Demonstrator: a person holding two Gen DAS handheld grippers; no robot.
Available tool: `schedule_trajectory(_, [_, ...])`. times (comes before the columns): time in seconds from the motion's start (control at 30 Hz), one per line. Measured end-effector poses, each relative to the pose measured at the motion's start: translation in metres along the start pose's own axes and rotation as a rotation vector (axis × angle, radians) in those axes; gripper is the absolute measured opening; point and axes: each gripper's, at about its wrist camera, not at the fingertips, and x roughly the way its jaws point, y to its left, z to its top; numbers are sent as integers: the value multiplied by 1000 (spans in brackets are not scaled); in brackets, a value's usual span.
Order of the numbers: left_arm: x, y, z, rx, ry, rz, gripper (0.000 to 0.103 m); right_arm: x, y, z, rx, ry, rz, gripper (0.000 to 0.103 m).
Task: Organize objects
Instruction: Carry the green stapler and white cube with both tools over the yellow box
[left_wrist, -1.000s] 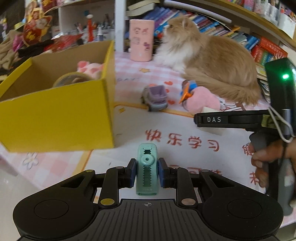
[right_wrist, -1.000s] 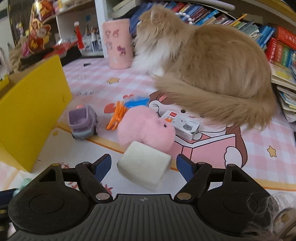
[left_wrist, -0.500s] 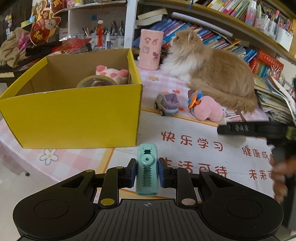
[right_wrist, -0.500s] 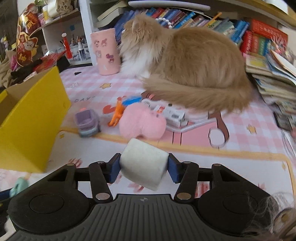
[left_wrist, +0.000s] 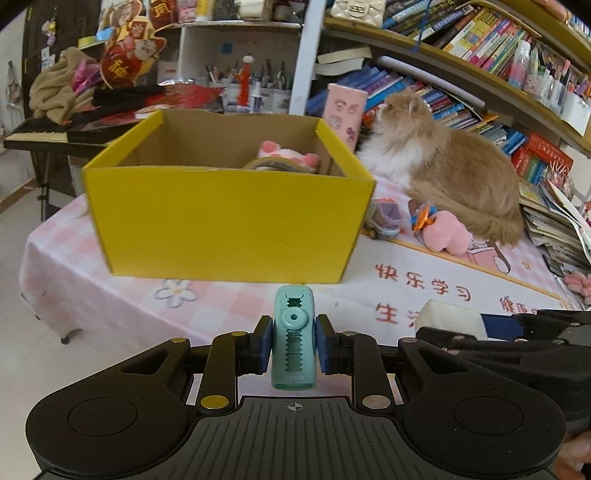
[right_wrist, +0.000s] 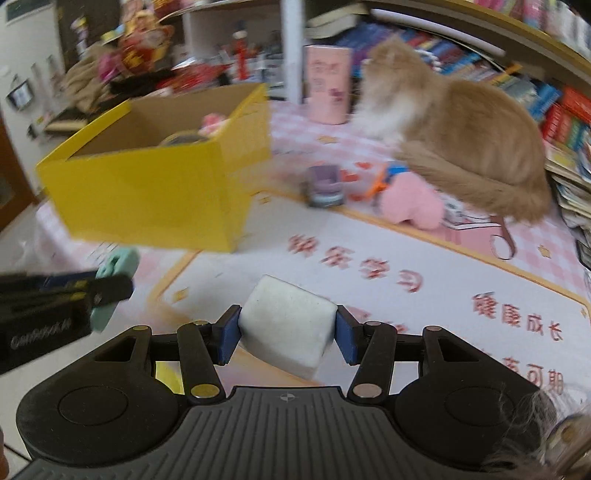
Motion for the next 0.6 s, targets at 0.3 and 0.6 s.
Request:
schedule_trajectory(0.3, [-22,38,-15,-16,17,-1,23,-10,45,-13,-7,12,14,50])
schedule_trajectory(0.6, [-41,69,-23,-8,-3,-5,23,-17,86,-21,-17,3,24,50])
